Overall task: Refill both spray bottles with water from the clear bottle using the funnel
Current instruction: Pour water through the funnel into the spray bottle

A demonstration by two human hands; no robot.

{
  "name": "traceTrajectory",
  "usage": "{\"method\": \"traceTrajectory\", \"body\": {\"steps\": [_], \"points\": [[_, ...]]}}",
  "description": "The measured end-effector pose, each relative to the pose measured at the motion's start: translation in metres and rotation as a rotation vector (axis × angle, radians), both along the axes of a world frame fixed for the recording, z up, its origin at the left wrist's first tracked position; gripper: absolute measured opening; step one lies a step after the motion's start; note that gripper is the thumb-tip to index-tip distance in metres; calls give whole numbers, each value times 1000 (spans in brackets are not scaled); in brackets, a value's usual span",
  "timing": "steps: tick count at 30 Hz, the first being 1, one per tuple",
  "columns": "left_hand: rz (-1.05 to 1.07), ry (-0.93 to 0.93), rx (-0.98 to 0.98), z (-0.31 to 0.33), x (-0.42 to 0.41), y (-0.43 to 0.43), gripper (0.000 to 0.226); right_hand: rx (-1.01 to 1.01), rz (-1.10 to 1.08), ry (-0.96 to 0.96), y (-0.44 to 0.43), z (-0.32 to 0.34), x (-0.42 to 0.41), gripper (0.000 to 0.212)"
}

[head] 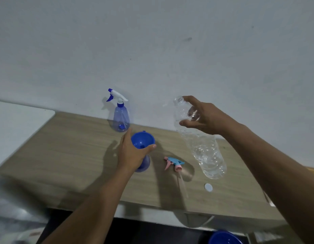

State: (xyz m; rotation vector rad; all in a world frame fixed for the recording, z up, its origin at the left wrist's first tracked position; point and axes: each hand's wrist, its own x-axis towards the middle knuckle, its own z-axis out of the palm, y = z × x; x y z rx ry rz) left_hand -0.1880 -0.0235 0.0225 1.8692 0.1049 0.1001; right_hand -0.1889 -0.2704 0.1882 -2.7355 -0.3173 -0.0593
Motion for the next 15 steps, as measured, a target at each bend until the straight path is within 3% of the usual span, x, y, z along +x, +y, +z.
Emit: {"method": "traceTrajectory", "body": {"steps": [2,6,8,11,15], "points": [[-22,2,13,-1,0,2,103,-55,18,40,7,-4,1,74],[-71,-56,2,-2,0,6,59,-108,44,114,18,-14,2,75],[-82,-57,-8,-3,1,8,59,-134,55,141,23,-20,3,76],[-112,-30,31,-6,6,13,81,-155,65,176,29,-26,6,76],[-156,-42,22,-6,10,19,65,-205,81,223,37,-29,12,78]]}}
